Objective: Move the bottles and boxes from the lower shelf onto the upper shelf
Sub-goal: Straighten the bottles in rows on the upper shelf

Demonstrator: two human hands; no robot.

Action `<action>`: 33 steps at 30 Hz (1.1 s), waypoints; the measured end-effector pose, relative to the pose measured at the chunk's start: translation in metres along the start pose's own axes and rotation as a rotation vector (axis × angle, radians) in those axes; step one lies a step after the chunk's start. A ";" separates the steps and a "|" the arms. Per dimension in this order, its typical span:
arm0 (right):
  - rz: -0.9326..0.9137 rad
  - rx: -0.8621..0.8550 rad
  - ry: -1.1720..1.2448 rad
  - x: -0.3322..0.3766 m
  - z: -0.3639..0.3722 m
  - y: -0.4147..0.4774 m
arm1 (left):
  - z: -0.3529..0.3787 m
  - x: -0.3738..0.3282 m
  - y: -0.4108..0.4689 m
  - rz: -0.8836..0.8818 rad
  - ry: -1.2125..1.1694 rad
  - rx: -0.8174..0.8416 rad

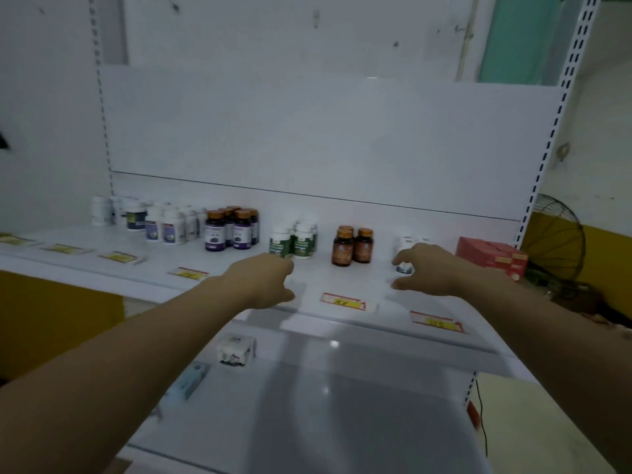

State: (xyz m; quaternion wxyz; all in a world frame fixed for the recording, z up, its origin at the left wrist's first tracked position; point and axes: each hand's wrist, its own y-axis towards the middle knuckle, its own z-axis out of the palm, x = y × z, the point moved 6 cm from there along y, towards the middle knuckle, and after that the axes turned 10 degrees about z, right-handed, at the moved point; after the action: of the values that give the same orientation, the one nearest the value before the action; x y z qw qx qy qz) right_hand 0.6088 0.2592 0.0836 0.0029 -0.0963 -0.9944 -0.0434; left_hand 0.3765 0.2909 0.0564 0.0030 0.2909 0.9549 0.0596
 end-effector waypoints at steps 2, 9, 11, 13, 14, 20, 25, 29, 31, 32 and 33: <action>-0.022 -0.004 0.000 0.037 0.001 -0.007 | 0.000 0.027 -0.025 -0.016 0.011 0.005; -0.197 -0.019 0.010 0.187 -0.004 -0.010 | -0.013 0.138 -0.103 -0.145 -0.001 -0.020; -0.246 -0.019 0.010 0.230 -0.007 -0.003 | -0.018 0.173 -0.118 -0.203 -0.023 -0.041; -0.296 -0.019 0.009 0.271 -0.007 0.008 | -0.021 0.207 -0.129 -0.252 -0.026 -0.055; -0.321 -0.020 0.004 0.291 -0.006 0.014 | -0.021 0.224 -0.134 -0.275 -0.025 -0.058; -0.441 -0.010 0.024 0.411 0.012 0.068 | -0.015 0.334 -0.139 -0.388 -0.015 -0.090; -0.522 0.010 0.085 0.504 0.020 0.121 | -0.009 0.418 -0.134 -0.453 -0.010 -0.052; -0.535 0.018 0.128 0.562 0.026 0.165 | -0.016 0.488 -0.122 -0.484 -0.038 -0.067; -0.518 0.034 0.135 0.584 0.033 0.186 | -0.017 0.518 -0.110 -0.481 -0.051 -0.075; -0.504 0.045 0.145 0.594 0.038 0.197 | -0.016 0.532 -0.101 -0.476 -0.051 -0.077; -0.487 0.058 0.155 0.603 0.042 0.208 | -0.012 0.547 -0.093 -0.470 -0.050 -0.076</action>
State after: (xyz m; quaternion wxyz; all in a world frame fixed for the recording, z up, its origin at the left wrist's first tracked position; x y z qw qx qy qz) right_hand 0.0574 0.5818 0.0678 0.0715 0.1499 -0.9859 -0.0213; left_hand -0.1301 0.5175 0.0737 0.0513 0.0617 0.9930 0.0861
